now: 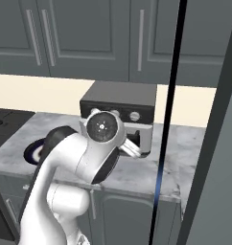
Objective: Pull the toaster oven rack outwards. Pick up the baguette from the plate and place it on the toaster oven rack. Close the toaster oven door fully and set the temperature to the lowest setting.
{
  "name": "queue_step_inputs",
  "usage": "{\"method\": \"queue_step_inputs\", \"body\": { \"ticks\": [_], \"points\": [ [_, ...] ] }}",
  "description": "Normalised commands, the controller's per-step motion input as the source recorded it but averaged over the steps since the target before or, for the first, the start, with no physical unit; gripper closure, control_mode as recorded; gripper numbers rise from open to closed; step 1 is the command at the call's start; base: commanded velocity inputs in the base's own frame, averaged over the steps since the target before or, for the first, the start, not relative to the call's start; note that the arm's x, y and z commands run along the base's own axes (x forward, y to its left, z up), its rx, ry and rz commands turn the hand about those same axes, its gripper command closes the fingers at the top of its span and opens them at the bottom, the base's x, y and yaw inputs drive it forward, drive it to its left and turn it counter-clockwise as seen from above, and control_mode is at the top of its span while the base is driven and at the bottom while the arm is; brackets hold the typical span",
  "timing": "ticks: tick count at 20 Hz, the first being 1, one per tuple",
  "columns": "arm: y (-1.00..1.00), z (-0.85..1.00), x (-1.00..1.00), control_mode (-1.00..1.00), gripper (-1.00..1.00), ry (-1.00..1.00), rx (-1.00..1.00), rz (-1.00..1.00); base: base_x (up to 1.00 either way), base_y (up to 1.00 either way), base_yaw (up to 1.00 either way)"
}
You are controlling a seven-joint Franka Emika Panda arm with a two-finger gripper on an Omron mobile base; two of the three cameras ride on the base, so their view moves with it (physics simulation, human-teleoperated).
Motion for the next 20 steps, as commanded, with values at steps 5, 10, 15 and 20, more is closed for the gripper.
{"method": "queue_step_inputs", "body": {
  "ticks": [5, 10, 15, 20],
  "points": [
    [0.45, -0.55, 0.04, -1.0, 1.0, 0.06, 0.0, 0.01, 0.0, 0.0, 0.0],
    [0.48, -0.45, 0.21, -1.0, 1.0, -0.02, 0.0, 0.0, 0.0, 0.0, 0.0],
    [0.14, -0.09, 0.29, -1.0, 1.0, -0.08, 0.0, 0.0, 0.0, 0.0, 0.0],
    [0.0, 0.0, 0.31, -1.0, 1.0, 0.0, 0.01, 0.0, 0.0, 0.0, 0.0]
  ]
}}
